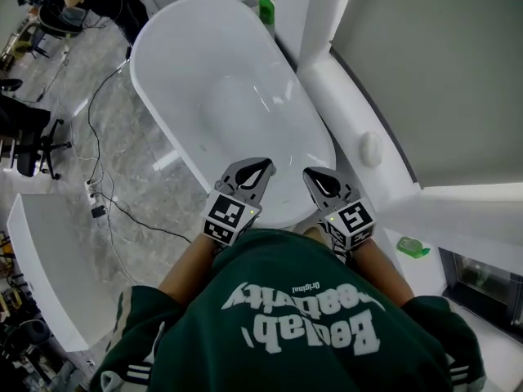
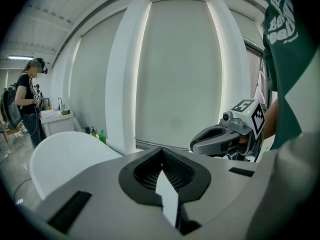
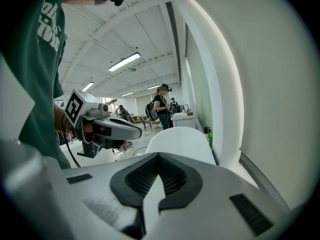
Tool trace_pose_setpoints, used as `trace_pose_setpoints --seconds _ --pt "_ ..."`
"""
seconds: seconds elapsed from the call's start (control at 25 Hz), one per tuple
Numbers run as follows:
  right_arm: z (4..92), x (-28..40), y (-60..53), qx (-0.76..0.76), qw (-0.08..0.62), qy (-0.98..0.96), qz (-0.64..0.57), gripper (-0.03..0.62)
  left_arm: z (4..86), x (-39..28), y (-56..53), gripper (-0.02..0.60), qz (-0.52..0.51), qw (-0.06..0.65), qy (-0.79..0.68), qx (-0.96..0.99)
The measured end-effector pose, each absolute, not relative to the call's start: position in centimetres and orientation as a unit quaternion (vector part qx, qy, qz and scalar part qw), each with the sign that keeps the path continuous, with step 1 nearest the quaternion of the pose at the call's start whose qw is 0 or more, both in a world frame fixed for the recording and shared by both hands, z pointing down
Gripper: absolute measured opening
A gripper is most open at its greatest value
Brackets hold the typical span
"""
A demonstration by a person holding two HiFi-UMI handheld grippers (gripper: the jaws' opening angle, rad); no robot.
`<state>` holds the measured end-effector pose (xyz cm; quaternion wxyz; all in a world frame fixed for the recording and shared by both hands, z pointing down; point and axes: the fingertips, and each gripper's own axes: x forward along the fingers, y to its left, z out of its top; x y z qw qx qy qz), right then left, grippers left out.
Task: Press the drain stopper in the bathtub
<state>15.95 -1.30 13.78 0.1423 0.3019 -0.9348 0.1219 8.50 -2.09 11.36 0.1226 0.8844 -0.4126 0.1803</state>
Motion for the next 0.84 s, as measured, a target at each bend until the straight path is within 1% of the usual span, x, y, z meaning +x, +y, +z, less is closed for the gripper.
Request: trace_pose_setpoints --seconds 0.84 --pt "15.2 17.2 -1.3 0.293 0.144 -0.935 0.135 0.014 11.7 10.2 -2.6 0.009 0.184 0.121 -0.409 0.885"
